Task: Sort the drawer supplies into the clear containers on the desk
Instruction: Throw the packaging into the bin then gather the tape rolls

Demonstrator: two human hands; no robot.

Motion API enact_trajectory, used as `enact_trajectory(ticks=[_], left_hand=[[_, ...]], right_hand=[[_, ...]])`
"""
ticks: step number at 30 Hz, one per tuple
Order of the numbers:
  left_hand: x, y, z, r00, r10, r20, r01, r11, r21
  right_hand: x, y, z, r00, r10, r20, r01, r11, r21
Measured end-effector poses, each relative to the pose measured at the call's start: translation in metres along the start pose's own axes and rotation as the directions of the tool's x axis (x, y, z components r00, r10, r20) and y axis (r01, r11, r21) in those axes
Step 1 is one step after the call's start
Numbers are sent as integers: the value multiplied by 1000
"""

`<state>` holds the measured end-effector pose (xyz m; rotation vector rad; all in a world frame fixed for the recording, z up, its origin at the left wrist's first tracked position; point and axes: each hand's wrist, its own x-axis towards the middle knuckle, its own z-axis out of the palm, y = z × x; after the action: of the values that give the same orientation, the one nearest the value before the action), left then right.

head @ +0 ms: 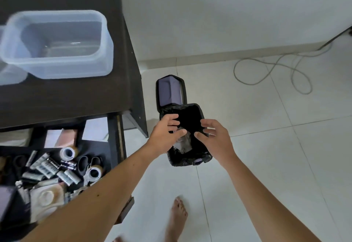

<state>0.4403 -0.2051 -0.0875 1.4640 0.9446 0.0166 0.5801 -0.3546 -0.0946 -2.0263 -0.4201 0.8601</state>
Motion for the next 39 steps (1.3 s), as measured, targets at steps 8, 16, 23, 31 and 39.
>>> enact_trajectory(ticks=[8,16,23,31,39], left_hand=[[-113,36,-80,981,186,51,-181,979,-88],[-220,-23,-222,976,186,-111,-188,982,-7],[-239,-98,-294,995,72,-73,-33,899,438],[-210,-107,-295,990,51,132,-128,723,679],[-210,-115,-295,992,56,116,-125,631,766]], right_hand=[[-90,-75,34,988,-155,-28,156,986,54],[-175,-149,136,919,-362,160,356,932,62],[-167,-143,217,848,-336,409,405,910,-93],[-141,-129,238,752,-186,632,471,823,-318],[-137,-126,243,698,-65,713,566,660,-494]])
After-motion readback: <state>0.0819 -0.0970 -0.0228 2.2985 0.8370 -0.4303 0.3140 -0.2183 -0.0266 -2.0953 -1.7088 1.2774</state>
